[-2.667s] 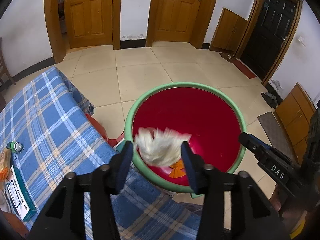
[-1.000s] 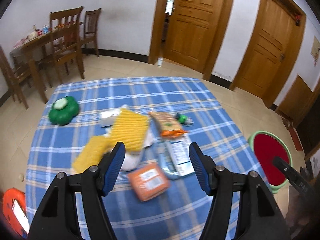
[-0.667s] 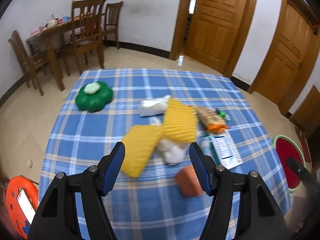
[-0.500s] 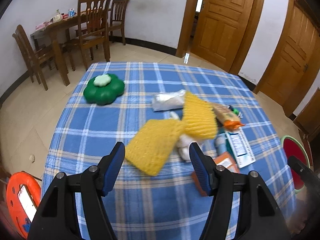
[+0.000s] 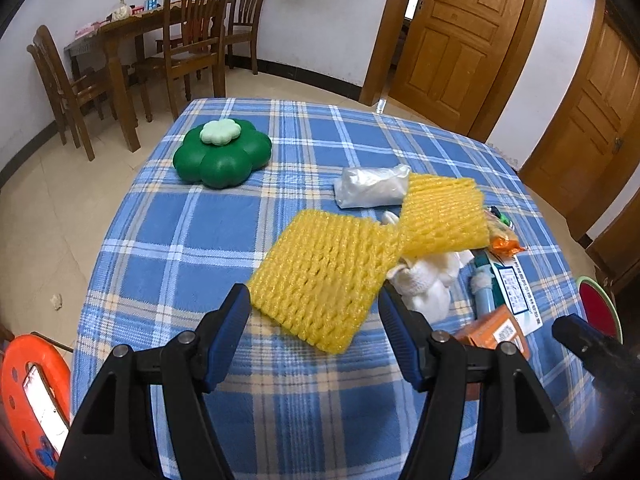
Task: Collect trash
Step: 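Grasp the white-blue medicine box with the right gripper while the left grasps the yellow foam mesh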
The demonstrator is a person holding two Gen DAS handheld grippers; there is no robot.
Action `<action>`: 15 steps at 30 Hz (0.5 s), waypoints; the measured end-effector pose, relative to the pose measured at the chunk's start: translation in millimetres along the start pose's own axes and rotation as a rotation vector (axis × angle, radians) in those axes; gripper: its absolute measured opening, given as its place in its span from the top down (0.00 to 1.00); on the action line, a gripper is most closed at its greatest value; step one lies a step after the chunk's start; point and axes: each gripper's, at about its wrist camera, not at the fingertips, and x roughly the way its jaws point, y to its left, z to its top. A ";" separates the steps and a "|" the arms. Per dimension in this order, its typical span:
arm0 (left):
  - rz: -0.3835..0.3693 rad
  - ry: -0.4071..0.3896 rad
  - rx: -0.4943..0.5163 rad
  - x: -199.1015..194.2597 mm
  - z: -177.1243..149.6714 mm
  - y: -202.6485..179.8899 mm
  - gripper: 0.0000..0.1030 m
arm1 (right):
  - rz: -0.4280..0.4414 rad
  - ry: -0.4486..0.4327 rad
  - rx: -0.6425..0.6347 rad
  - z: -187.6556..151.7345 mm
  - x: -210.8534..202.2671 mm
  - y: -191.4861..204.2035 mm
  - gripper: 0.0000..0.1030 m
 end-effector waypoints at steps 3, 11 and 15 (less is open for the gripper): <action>-0.006 0.005 -0.015 5.0 1.8 5.4 0.36 | -0.002 0.019 -0.011 2.1 8.4 4.6 0.42; -0.023 0.024 -0.061 17.1 0.6 19.7 0.49 | -0.007 0.070 -0.038 4.3 31.9 12.9 0.41; -0.027 0.015 -0.069 17.8 1.7 23.3 0.56 | -0.011 0.080 -0.040 4.7 38.7 14.9 0.40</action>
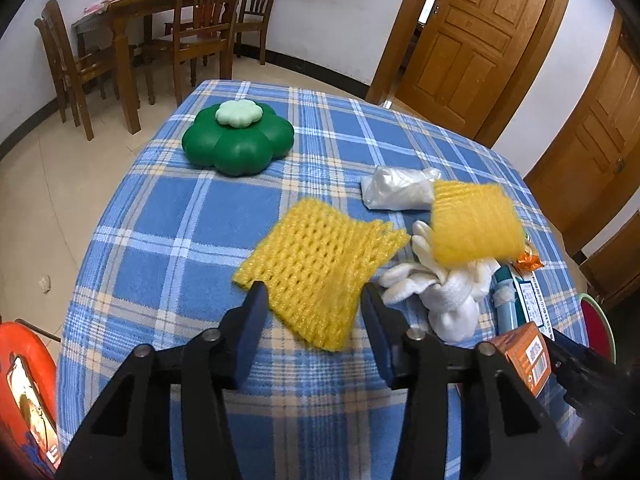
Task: Collect trash
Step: 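Grasp the white-blue medicine box with the right gripper while the left grasps the yellow foam mesh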
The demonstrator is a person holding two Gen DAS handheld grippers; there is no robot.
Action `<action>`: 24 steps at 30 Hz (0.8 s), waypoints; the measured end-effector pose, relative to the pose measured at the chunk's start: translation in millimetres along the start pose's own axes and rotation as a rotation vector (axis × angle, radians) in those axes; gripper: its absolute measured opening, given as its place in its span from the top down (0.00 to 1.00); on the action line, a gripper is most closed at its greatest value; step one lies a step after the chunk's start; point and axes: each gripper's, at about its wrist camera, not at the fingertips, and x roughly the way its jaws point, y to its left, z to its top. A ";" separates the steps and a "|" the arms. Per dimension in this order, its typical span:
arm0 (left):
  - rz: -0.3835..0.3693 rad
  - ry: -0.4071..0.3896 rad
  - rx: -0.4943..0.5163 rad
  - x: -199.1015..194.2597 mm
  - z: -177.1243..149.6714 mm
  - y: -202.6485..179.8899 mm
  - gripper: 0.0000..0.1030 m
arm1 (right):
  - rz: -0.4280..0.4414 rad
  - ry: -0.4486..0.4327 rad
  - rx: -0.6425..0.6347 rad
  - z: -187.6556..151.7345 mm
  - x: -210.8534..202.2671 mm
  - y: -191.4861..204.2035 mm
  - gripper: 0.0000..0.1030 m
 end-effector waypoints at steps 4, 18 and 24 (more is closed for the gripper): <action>-0.007 -0.004 -0.016 -0.1 1.0 5.0 0.61 | 0.008 -0.005 0.006 1.9 2.7 0.0 0.39; 0.066 -0.004 0.070 6.1 -4.4 -14.3 0.50 | 0.038 -0.023 0.028 -3.9 -4.4 -7.5 0.49; 0.089 -0.019 0.079 7.4 -3.7 -14.0 0.63 | 0.071 -0.028 0.062 -6.8 -11.4 -15.1 0.49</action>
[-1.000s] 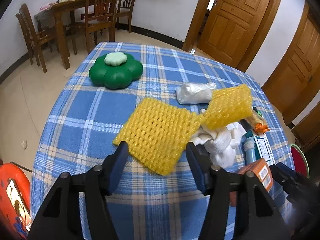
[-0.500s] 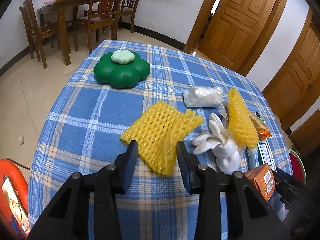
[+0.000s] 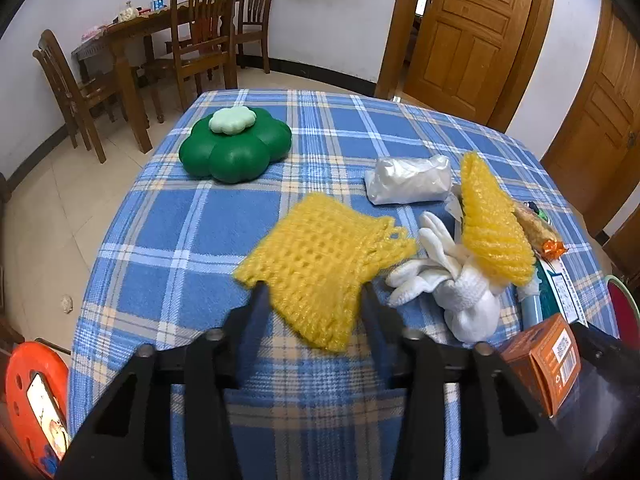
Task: Collect trash
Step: 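Grasp the white-blue medicine box with the right gripper while the left grasps the yellow foam mesh, then carry both items to the red bucket and open the left gripper to drop the yellow mesh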
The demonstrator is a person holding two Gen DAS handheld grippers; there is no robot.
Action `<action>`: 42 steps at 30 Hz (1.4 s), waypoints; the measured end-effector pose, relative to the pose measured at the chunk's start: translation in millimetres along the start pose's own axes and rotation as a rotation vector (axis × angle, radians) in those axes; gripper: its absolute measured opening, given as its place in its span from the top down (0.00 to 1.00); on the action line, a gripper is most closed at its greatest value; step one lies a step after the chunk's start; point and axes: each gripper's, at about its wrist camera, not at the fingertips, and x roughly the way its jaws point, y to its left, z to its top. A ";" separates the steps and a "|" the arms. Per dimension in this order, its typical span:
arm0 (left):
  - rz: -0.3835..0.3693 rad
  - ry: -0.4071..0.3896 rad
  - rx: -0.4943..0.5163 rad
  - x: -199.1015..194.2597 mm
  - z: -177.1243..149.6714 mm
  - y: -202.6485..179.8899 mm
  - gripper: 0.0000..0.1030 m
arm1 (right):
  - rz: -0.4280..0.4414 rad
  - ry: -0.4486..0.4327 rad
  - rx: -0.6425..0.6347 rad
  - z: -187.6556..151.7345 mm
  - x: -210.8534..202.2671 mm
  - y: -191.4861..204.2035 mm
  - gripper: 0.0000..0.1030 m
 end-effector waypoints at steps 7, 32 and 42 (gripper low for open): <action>-0.076 -0.012 -0.062 -17.5 2.7 8.2 0.90 | 0.045 -0.032 0.027 -6.2 -26.7 -9.6 0.49; -0.318 -0.108 0.082 -105.2 6.4 -91.6 0.90 | 0.012 -0.250 0.201 -33.4 -127.1 -85.4 0.49; -0.422 -0.052 0.209 -108.4 -3.9 -166.6 0.90 | -0.051 -0.317 0.323 -52.1 -156.5 -137.2 0.49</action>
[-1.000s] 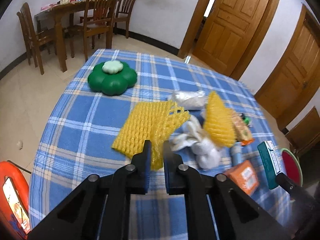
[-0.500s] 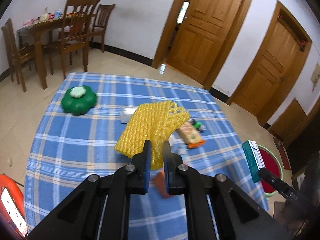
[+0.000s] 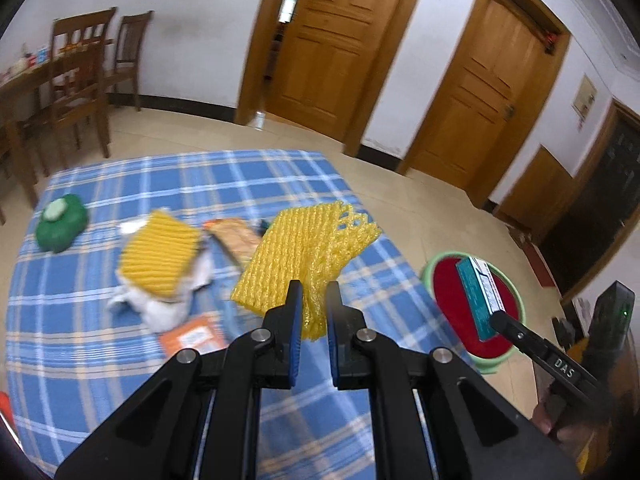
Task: Collect trash
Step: 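Carry both items to the red bucket and open the left gripper to drop the yellow mesh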
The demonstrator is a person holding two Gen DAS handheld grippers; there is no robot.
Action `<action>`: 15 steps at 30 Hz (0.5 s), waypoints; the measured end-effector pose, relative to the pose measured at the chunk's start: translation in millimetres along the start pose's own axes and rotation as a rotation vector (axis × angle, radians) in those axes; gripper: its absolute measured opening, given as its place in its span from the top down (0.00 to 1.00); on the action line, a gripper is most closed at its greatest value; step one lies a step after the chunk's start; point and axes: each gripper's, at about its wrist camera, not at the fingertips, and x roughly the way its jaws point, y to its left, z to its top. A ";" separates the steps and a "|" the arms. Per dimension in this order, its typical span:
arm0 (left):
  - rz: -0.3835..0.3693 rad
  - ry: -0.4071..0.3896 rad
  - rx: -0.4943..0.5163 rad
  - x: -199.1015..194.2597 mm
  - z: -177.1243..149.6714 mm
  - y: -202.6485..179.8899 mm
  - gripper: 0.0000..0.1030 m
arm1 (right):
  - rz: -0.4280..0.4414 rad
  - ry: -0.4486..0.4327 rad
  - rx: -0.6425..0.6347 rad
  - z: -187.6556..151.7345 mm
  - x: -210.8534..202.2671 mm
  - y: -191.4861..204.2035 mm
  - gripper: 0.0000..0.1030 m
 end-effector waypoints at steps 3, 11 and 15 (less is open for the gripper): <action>-0.020 0.020 0.036 10.6 0.5 -21.6 0.90 | -0.028 -0.019 0.039 1.2 -9.3 -17.4 0.49; -0.058 0.073 0.130 36.8 2.6 -72.9 0.90 | -0.103 -0.050 0.121 2.8 -19.9 -58.6 0.49; -0.078 0.108 0.175 55.0 1.6 -94.1 0.90 | -0.141 -0.057 0.162 2.9 -20.2 -77.9 0.49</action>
